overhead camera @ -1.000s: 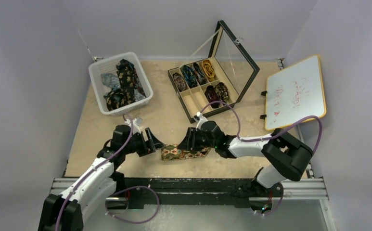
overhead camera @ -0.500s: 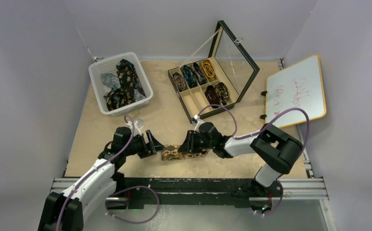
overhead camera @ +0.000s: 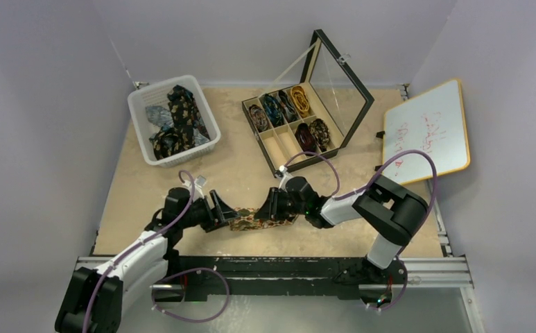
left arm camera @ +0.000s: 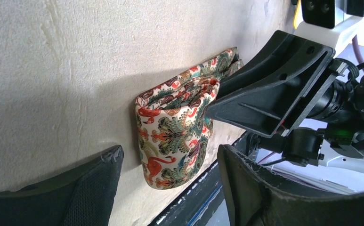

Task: Roll the ties
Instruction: Roll the tie at the center of the board.

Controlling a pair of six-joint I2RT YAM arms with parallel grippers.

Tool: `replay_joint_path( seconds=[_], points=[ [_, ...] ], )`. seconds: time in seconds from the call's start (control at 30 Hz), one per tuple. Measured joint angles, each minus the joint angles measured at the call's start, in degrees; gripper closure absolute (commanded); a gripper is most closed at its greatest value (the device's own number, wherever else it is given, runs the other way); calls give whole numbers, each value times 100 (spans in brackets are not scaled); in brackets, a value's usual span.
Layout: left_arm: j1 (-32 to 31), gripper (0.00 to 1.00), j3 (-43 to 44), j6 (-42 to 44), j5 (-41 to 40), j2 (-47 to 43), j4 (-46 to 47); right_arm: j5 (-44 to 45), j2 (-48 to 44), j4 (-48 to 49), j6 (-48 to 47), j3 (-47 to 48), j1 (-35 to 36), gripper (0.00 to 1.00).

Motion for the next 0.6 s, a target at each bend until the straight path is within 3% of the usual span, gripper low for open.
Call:
replay_joint_path(
  seconds=[0.27, 0.6],
  points=[
    [-70, 34, -142, -402, -94, 170, 431, -109, 157, 380, 236, -90, -11, 76],
    [-431, 52, -109, -549, -354, 841, 1019, -243, 328, 623, 389, -90, -31, 76]
  ],
)
